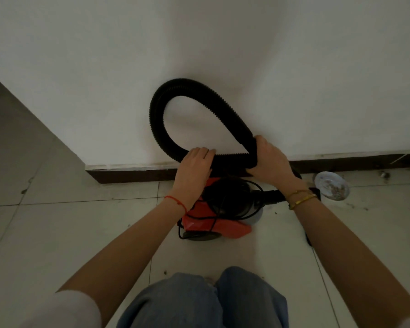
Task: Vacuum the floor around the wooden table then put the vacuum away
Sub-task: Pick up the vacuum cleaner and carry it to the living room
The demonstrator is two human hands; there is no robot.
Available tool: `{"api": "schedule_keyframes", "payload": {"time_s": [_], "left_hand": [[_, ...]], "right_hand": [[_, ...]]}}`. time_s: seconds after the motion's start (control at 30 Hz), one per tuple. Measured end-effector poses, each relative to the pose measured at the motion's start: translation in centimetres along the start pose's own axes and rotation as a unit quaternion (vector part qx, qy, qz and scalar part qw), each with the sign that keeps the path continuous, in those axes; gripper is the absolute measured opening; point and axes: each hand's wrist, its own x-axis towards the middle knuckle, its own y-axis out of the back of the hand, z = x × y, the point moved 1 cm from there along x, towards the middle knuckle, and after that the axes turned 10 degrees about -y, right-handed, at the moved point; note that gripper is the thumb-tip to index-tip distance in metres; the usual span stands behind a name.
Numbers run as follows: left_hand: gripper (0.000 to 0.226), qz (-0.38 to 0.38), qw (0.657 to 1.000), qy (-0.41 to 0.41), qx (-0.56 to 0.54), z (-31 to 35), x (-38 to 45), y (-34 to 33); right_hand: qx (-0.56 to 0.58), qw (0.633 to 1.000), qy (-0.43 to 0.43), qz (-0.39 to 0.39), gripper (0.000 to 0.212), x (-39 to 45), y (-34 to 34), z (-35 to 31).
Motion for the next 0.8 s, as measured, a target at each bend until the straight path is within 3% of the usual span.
{"api": "schedule_keyframes", "payload": {"time_s": [0.1,0.23,0.33,0.5,0.67,0.8], "left_hand": [[0.047,0.095,0.995,-0.037,-0.008,0.9,-0.8,0.6],[0.023,0.187,0.976,-0.109,-0.022,1.8,-2.9,-0.5],[0.029,0.107,0.988,-0.094,-0.056,2.0,-4.1,-2.5],[0.066,-0.111,0.988,0.043,-0.101,1.7,-4.0,-6.3],[0.060,-0.187,0.970,0.076,-0.133,1.4,-2.0,-8.7],[0.038,-0.216,0.962,0.074,-0.150,1.3,-0.2,-9.7]], "right_hand": [[0.017,0.998,-0.016,0.057,0.057,-0.4,-0.3,0.1],[0.037,0.997,-0.015,0.066,0.052,-0.5,-0.3,0.3],[0.042,0.996,-0.013,0.074,0.048,-0.5,-0.3,0.5],[0.041,0.995,-0.009,0.092,0.045,-0.5,-0.3,0.8],[0.035,0.990,0.008,0.136,0.043,-0.5,-0.1,1.1],[0.050,0.988,0.021,0.148,0.043,-0.5,0.3,1.5]]}}
